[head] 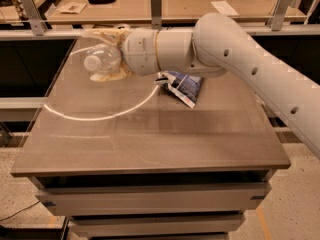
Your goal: Knock water bottle over
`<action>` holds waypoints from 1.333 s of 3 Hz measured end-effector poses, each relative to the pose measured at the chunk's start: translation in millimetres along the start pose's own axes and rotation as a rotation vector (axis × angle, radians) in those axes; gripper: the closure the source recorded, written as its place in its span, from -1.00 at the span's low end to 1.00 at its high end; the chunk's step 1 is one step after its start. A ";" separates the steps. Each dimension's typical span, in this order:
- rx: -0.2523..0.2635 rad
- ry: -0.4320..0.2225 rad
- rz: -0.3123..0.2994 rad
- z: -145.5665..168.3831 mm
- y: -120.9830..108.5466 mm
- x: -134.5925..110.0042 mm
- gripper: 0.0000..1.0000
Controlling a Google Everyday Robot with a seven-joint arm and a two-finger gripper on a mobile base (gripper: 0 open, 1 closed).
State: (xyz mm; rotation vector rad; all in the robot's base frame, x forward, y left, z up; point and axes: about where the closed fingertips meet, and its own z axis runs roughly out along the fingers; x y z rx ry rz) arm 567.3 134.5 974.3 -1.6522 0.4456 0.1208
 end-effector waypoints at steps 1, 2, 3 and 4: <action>-0.049 -0.084 -0.091 0.1 -6.7 11.0 1.00; -0.108 -0.130 -0.193 -1.0 -7.8 8.2 1.00; -0.130 -0.129 -0.259 3.1 1.3 7.7 1.00; -0.092 -0.060 -0.335 11.3 6.6 10.6 1.00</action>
Offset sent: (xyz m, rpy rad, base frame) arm 0.0089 -0.0074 0.0007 -0.1655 -0.2537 0.2647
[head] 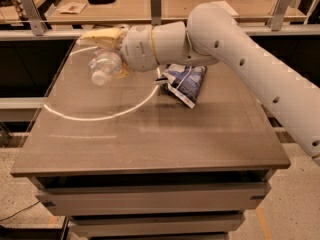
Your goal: Knock water bottle over
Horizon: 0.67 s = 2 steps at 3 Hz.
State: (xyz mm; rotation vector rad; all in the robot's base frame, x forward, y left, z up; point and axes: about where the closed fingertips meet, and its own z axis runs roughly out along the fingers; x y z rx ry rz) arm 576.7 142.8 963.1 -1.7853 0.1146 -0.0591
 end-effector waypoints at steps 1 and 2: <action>0.000 -0.001 0.000 0.2 0.1 -0.3 1.00; -0.014 0.021 -0.105 1.0 1.5 -0.3 1.00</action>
Offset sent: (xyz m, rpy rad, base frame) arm 0.0039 -0.0029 -0.0035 -0.1312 -0.5354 0.0006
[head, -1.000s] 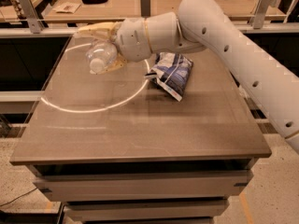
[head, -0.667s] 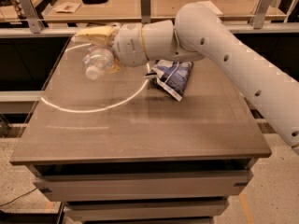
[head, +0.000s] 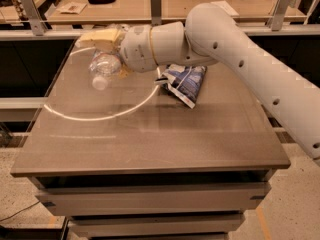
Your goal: Knock water bottle over
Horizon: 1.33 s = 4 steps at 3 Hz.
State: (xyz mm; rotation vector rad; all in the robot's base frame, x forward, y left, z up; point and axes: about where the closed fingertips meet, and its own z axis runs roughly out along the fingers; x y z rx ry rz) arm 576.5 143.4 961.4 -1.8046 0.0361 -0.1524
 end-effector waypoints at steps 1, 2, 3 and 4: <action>-0.022 0.065 -0.253 0.1 -0.9 2.8 1.00; -0.056 0.141 -0.485 -1.8 2.7 10.6 1.00; -0.082 0.181 -0.650 -3.1 11.8 21.0 1.00; -0.098 0.182 -0.753 -3.5 16.3 27.2 1.00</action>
Offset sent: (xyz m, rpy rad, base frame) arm 0.0228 -0.0132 0.0011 -0.1858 -0.8337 -0.0651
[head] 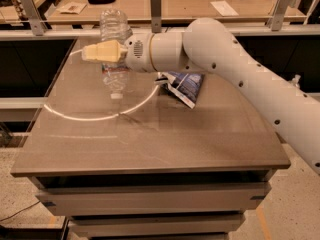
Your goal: Knock water bottle over
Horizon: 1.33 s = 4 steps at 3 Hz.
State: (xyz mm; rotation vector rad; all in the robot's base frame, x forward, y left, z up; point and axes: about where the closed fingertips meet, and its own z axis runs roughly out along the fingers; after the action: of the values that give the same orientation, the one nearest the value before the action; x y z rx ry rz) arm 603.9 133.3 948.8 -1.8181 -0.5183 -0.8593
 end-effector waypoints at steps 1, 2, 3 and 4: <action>-0.015 -0.012 -0.091 2.0 -0.8 -3.2 1.00; -0.024 -0.013 -0.133 2.2 -3.6 -8.2 1.00; -0.024 -0.013 -0.134 2.3 -3.6 -8.4 1.00; -0.009 -0.011 -0.219 5.2 -7.0 -13.0 1.00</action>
Offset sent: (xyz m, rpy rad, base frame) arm -0.0114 0.0007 -0.0071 -0.0897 -0.1620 0.0163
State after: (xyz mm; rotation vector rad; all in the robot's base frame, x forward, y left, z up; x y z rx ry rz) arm 592.2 141.3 942.0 -1.7970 -0.7309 -1.0005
